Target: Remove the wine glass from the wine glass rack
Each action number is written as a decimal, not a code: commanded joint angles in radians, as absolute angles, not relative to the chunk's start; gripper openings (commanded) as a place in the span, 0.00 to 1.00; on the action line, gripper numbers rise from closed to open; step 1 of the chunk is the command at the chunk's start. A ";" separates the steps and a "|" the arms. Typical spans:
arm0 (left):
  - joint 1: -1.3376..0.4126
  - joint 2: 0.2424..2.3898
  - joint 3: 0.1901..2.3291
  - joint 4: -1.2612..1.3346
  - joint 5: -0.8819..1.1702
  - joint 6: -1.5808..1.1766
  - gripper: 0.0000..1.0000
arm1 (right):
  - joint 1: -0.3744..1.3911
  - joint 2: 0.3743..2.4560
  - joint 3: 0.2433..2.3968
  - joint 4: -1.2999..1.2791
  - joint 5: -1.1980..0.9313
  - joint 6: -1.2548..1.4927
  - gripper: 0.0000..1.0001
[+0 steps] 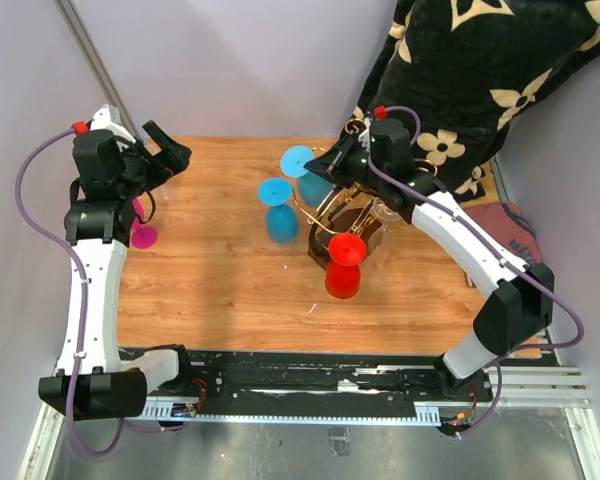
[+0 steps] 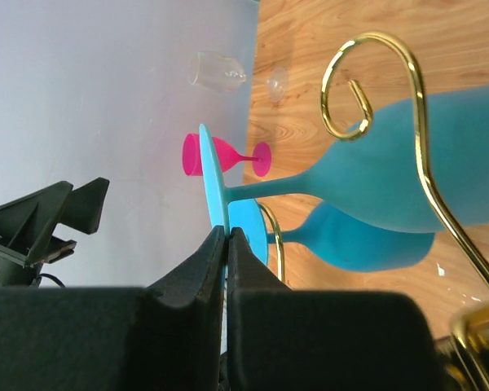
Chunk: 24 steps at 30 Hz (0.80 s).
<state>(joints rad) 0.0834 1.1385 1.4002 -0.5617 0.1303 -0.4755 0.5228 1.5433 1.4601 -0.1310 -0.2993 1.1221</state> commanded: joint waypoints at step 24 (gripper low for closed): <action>0.153 1.342 1.664 -0.593 0.247 -0.528 1.00 | 0.700 1.835 2.206 -0.561 -0.677 -0.046 0.01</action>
<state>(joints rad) 0.0986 1.3163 1.6085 -0.5816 0.2058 -0.4831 0.6010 1.9572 2.3108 -0.3893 -0.7578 0.4801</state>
